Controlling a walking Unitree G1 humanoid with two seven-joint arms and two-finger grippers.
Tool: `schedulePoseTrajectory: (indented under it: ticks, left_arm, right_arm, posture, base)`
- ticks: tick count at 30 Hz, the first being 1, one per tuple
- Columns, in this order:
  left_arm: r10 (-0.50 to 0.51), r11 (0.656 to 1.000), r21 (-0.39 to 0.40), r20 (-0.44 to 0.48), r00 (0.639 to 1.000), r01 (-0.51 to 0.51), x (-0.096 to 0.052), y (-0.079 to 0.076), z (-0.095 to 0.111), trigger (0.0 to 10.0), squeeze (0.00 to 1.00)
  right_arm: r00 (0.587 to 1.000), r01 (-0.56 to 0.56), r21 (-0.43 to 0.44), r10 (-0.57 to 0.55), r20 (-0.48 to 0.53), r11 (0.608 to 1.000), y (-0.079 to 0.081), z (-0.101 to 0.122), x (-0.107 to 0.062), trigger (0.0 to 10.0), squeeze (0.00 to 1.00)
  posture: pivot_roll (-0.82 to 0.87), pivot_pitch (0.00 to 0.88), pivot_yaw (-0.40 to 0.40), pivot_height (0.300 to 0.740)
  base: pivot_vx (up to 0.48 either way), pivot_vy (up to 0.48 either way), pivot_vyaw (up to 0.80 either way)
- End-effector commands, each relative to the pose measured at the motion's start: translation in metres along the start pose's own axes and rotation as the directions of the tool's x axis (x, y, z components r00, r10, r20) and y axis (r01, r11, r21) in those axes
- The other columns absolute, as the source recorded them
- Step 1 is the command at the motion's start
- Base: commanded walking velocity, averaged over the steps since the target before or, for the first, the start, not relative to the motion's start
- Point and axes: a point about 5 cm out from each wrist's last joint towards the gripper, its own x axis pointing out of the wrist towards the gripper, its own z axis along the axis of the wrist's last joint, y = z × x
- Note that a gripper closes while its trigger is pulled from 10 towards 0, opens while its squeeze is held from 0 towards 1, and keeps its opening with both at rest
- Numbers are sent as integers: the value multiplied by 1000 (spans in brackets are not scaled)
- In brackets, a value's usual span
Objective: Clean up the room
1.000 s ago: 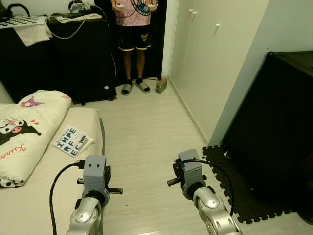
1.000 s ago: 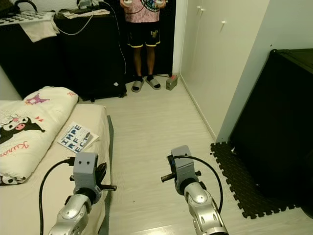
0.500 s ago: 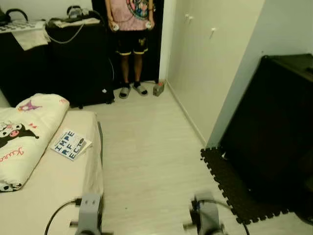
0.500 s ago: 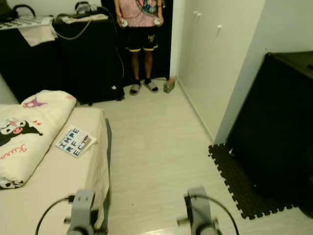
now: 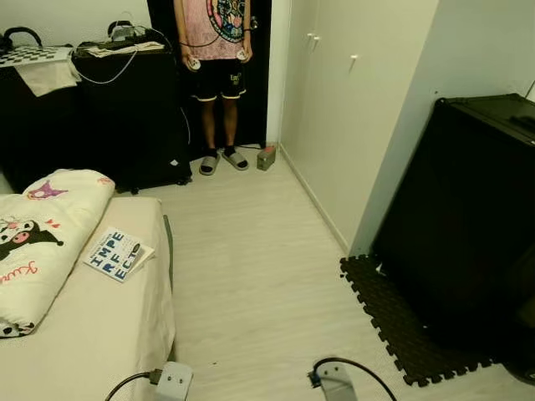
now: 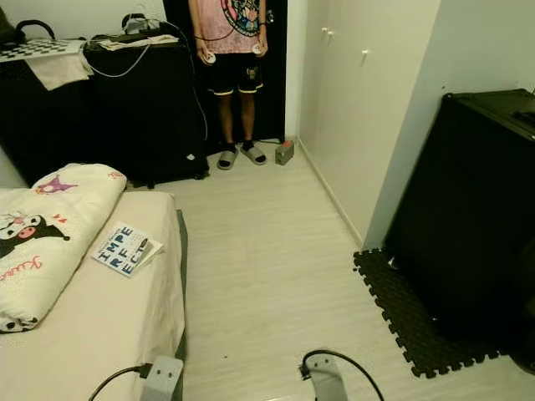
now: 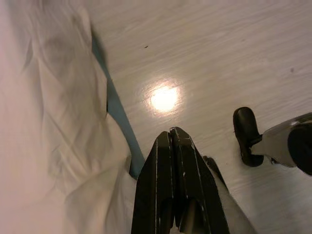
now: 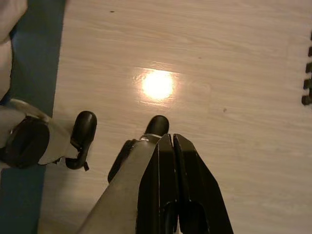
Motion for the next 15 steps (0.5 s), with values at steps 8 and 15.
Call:
schedulePoseTrajectory:
  ticks: [8,15]
  left_arm:
    - [63,992,-112,0,998,-62,1,8,-3,10000,0]
    - [64,992,-106,-4,998,-65,2,8,-4,10000,0]
  right_arm:
    - [1000,12,25,-13,7,1000,-1,1,2,10000,0]
    - [1000,14,19,-14,5,1000,-1,0,2,10000,0]
  posture:
    - [-28,21,-16,740]
    - [-31,20,-13,740]
  base:
    - [0,0,0]
    - [0,0,0]
